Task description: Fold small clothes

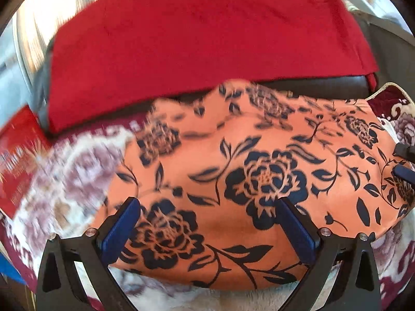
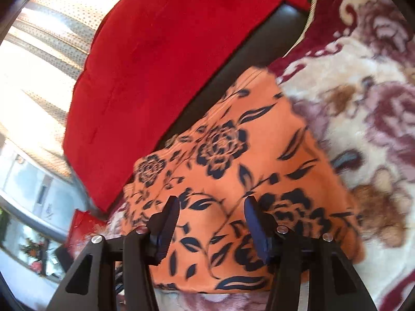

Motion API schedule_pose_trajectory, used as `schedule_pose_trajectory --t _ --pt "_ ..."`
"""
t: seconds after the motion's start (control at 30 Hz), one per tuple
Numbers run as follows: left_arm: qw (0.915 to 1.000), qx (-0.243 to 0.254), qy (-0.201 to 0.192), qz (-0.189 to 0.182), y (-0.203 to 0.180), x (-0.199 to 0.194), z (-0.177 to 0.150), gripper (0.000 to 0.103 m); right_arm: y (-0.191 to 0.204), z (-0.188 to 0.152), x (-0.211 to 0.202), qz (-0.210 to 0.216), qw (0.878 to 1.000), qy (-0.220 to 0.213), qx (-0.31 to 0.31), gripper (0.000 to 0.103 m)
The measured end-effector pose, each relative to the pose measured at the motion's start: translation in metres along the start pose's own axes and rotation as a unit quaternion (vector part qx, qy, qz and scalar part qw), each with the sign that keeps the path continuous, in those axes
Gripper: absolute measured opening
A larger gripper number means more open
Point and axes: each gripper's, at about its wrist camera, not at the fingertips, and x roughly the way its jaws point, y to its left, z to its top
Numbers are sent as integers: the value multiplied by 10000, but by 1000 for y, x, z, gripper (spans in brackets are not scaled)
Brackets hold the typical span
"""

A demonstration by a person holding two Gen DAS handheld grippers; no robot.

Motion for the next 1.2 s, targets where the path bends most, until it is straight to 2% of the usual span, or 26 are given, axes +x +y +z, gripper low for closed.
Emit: schedule_pose_trajectory --t 0.03,0.1,0.2,0.27,0.4,0.5,0.57,0.67,0.7,0.73,0.8,0.93,1.0,1.2 --pt "10000 70 -6 32 -2 2 -1 103 -2 1 1 -220 9998 4 -4 56" --pt "9985 327 394 199 -8 20 -6 103 -10 1 7 -266 9994 196 95 55" --pt "9991 212 368 75 -6 17 -8 103 -8 1 2 -307 9993 187 -87 55" --pt "9989 140 436 -49 -1 14 -4 103 -5 -2 -6 -153 9997 138 -152 55" --pt "9991 -302 272 -144 23 3 5 103 -1 -10 -31 341 9994 -7 -26 55" --pt "9978 -576 266 192 49 2 9 103 -7 -22 -53 715 9968 -138 329 59" --pt "9953 -760 468 368 64 10 8 103 -19 -36 -60 941 9930 -57 706 61" --pt "9865 -888 1150 751 79 34 -4 103 -30 -53 -61 916 9897 35 1097 61" --pt "9841 -939 1343 692 82 41 -9 103 -32 -56 -60 808 9900 69 1156 61" --pt "9828 -1093 1375 566 86 42 -12 103 -34 -56 -58 741 9899 72 1205 61" --pt "9833 -1142 1324 505 89 38 -11 103 -38 -56 -52 674 9884 51 1360 61" --pt "9853 -1228 1023 605 99 25 -3 103 -58 -50 -37 438 9812 -88 1877 61" --pt "9839 -1381 975 577 110 24 1 103 -64 -48 -30 494 9760 -152 2115 60" --pt "9777 -1781 965 564 130 27 8 103 -54 -34 -11 417 9773 -592 1992 61"
